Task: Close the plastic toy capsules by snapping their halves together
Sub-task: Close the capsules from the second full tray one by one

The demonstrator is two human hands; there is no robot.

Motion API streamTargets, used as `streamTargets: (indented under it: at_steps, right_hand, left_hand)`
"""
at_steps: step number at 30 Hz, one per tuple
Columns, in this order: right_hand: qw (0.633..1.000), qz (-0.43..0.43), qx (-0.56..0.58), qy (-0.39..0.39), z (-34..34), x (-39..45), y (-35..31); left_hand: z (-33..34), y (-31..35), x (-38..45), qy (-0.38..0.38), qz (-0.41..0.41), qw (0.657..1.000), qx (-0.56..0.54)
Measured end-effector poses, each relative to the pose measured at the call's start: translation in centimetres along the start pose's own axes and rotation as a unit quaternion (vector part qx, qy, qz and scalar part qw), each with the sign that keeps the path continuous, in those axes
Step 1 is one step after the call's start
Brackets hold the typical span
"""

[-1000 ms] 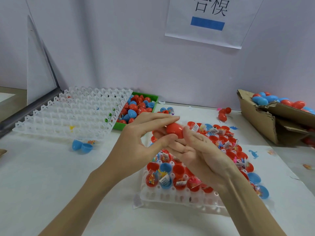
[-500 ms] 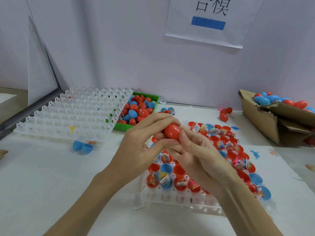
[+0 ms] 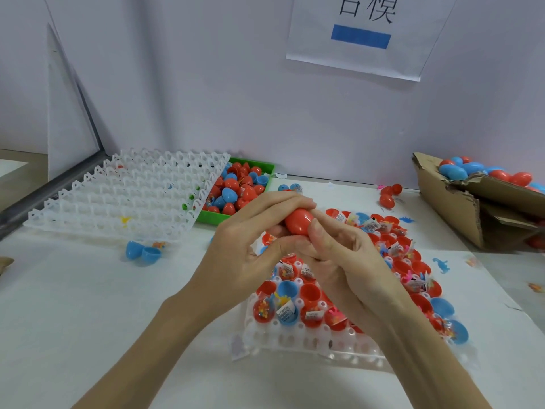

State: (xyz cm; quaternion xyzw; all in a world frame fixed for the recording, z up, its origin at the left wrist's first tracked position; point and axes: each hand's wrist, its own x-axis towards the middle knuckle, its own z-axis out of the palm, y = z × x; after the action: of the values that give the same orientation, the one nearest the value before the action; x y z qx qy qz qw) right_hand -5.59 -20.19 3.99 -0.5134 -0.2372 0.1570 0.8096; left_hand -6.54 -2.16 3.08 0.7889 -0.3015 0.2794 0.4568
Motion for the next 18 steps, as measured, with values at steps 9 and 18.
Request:
streamTargets:
  at_steps: [9, 18]
  right_hand:
    - [0.767, -0.269, -0.556, 0.171, -0.6, 0.3, 1.9]
    - [0.820, -0.243, -0.505, 0.118, -0.2, 0.3, 2.6]
  left_hand:
    - [1.3, 0.2, -0.1, 0.061, -0.293, 0.905, -0.300]
    - [0.7, 0.0, 0.2, 0.038, -0.365, 0.809, -0.459]
